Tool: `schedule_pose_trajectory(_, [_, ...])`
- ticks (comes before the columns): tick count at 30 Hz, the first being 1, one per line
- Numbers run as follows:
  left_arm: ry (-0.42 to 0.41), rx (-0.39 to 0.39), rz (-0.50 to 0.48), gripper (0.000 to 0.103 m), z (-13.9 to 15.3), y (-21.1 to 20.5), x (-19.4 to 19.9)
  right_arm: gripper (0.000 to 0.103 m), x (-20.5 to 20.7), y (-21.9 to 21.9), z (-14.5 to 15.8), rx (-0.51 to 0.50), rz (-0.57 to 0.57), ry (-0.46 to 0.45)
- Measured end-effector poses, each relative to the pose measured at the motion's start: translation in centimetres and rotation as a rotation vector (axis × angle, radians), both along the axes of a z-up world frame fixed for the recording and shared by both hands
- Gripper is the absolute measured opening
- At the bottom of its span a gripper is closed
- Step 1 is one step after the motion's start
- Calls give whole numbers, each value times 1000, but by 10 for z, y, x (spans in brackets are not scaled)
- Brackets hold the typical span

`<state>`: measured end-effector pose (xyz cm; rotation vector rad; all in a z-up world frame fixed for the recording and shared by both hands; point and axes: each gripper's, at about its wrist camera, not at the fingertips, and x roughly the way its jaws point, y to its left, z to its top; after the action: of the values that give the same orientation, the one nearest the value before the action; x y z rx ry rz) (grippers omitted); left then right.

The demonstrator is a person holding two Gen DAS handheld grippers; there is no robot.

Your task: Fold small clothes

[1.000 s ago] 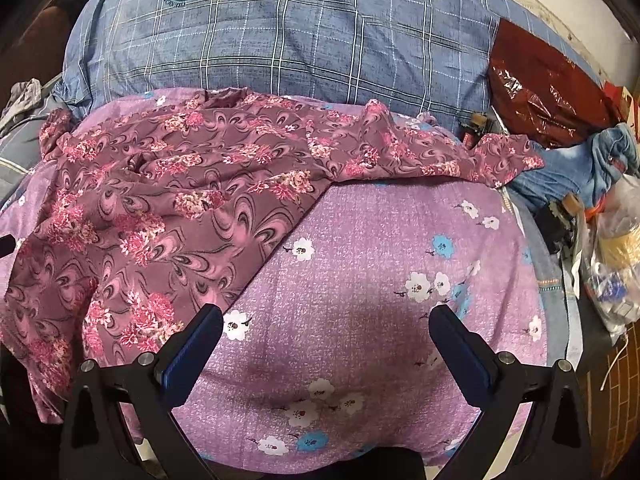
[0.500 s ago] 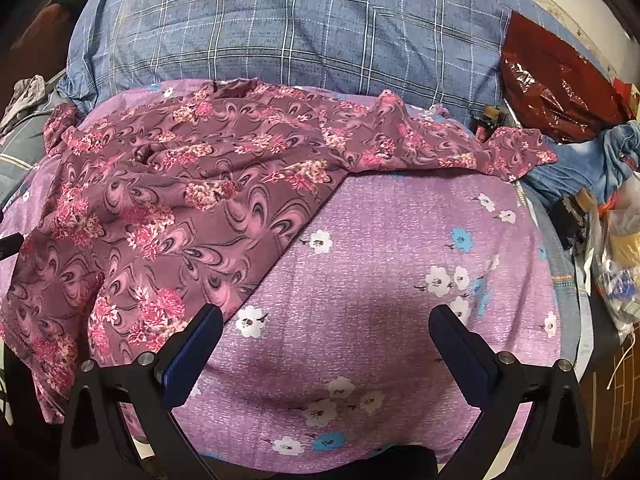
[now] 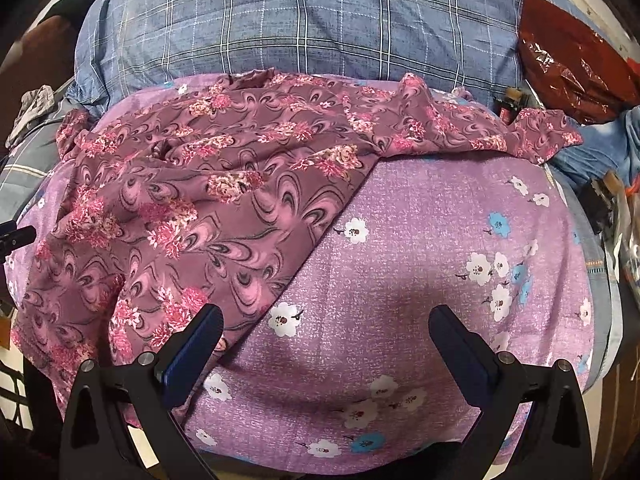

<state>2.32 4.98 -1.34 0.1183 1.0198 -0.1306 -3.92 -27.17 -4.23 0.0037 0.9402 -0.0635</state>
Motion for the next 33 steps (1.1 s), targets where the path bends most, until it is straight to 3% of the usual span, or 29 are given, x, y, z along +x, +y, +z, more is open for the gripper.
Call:
schedule_pose_trajectory(7, [107,-49,-85,103,-20,-20,-1,101,-2,3,-11,90,24,34])
schedule_pose_trajectory(12, [167,-87,-76,103,-31,-20,1,83,2,23,-30,166,97,95])
schedule_pose_trajectory(14, [179,-110,-57,103,-31,-15,3,73,5,39,-42,162,134,129])
schedule_pose_trajectory(15, [185,-129,-43,103,-30,-10,4,72,5,44,-43,139,137,125])
schedule_pose_trajectory(16, [191,-146,-29,103,-31,-6,5,60,2,51,-42,119,161,102])
schedule_pose_trajectory(17, [200,-170,-9,103,-31,-1,6,26,1,55,-40,147,200,99])
schedule_pose_trajectory(18, [207,-183,1,103,-32,2,7,10,0,57,-40,164,219,98])
schedule_pose_trajectory(19, [219,-202,11,103,-33,5,8,5,-1,59,-38,169,227,91])
schedule_pose_trajectory(25, [297,-273,15,103,-46,-1,7,4,-18,28,-9,311,180,-43])
schedule_pose_trajectory(30, [365,-331,12,100,-61,-15,6,4,-30,0,9,337,115,-118])
schedule_pose_trajectory(31, [358,-329,20,94,-61,-16,4,4,-32,-3,9,342,107,-119])
schedule_pose_trajectory(33, [327,-293,26,62,-56,-17,2,4,-32,-9,9,355,96,-119])
